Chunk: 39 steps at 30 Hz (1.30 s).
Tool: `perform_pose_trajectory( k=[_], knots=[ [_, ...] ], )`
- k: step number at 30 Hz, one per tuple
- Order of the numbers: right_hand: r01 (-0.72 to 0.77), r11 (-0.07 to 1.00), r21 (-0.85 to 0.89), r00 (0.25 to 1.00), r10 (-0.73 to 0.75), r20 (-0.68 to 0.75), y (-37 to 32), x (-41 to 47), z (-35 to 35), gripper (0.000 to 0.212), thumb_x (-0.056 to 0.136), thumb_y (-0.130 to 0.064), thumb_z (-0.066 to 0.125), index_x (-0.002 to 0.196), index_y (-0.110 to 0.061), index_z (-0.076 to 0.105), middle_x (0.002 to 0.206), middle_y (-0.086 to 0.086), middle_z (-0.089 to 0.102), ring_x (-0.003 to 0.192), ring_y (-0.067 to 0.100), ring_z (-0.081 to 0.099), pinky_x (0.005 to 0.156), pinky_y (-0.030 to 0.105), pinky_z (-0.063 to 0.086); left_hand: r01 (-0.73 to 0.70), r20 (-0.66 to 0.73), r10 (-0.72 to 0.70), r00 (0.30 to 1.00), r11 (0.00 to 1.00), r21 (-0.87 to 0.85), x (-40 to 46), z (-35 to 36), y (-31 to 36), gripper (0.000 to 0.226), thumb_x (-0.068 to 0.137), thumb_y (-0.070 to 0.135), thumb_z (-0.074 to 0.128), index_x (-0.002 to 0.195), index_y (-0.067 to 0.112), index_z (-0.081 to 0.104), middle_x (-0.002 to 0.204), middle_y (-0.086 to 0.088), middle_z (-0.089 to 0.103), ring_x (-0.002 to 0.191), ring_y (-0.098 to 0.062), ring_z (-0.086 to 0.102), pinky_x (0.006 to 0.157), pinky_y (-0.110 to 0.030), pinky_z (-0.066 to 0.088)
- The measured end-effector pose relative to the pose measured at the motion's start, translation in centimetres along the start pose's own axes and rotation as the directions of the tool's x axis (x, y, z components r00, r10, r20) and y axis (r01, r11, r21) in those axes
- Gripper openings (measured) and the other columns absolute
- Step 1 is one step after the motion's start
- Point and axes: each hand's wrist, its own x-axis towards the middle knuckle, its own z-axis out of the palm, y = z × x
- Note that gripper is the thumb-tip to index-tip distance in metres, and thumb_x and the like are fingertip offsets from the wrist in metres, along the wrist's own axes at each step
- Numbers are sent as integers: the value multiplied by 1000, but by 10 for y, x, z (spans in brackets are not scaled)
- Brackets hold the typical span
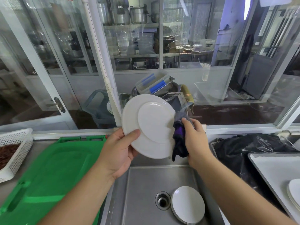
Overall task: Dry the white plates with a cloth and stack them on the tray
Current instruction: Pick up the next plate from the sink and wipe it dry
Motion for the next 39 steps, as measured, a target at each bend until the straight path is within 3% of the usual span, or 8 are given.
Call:
perform_pose_trajectory(
  k=[2, 6, 11, 16, 21, 30, 34, 39],
  knots=[
    [69, 992, -109, 997, -72, -24, 13, -11, 5, 8, 101, -43, 62, 97, -41, 68, 95, -10, 73, 97, 13, 68, 85, 32, 56, -42, -43, 41, 998, 999, -15, 3, 7, -6, 23, 91, 2, 63, 103, 12, 79, 113, -10, 79, 97, -19, 77, 70, -31, 65],
    [244, 856, -457, 968, -242, 64, 23, -35, 8, 13, 103, -43, 61, 115, -40, 60, 107, -17, 49, 95, -34, 40, 78, -5, 31, -97, -79, 99, 992, 995, 26, 8, 12, -14, 26, 100, -1, 56, 106, 15, 76, 110, -5, 80, 98, -17, 77, 70, -32, 64],
    [676, 459, -576, 730, -522, 441, 10, -51, 9, 36, 96, -31, 71, 131, -24, 70, 118, -4, 58, 106, 12, 57, 88, 14, 43, -62, -66, 73, 995, 986, 154, 5, 11, -25, 21, 98, 3, 60, 110, 11, 76, 110, -15, 79, 97, -26, 76, 73, -34, 64],
    [822, 326, -467, 568, -537, 624, -30, -27, 14, 37, 91, -20, 77, 129, -19, 74, 121, 1, 66, 108, 24, 65, 91, 32, 54, -66, 6, 66, 998, 985, 157, -1, 9, -26, 22, 84, 15, 67, 103, 12, 79, 104, -19, 78, 92, -25, 76, 76, -36, 65],
    [757, 332, -562, 640, -551, 536, -40, -5, 20, 38, 95, -24, 75, 132, -22, 72, 126, 2, 66, 111, 27, 65, 85, 31, 50, -112, 27, 109, 994, 978, 175, -3, 8, -24, 36, 80, 16, 68, 115, 6, 73, 110, -17, 79, 100, -27, 76, 77, -33, 63],
    [554, 418, -720, 812, -463, 356, -12, -17, 11, 38, 95, -35, 68, 132, -30, 70, 122, 2, 70, 107, 26, 63, 80, 28, 42, -129, -23, 132, 991, 985, 110, -11, 6, -27, 25, 77, 13, 68, 91, 25, 85, 104, -9, 81, 91, -19, 78, 71, -30, 63],
    [622, 473, -624, 777, -473, 415, 2, -52, 6, 35, 88, -39, 65, 122, -32, 71, 111, -7, 70, 97, 11, 60, 78, 5, 39, -122, -41, 128, 991, 984, 134, -9, 4, -27, 25, 78, 15, 68, 94, 24, 85, 106, -13, 80, 93, -24, 77, 77, -36, 64],
    [729, 466, -501, 684, -529, 502, -12, -58, 14, 38, 89, -30, 69, 127, -24, 73, 114, -6, 69, 103, 10, 61, 85, 7, 42, -93, 67, 81, 994, 977, 193, -13, 5, -31, 23, 90, 21, 70, 110, 15, 80, 112, -22, 77, 98, -31, 74, 79, -42, 63]
  ],
)
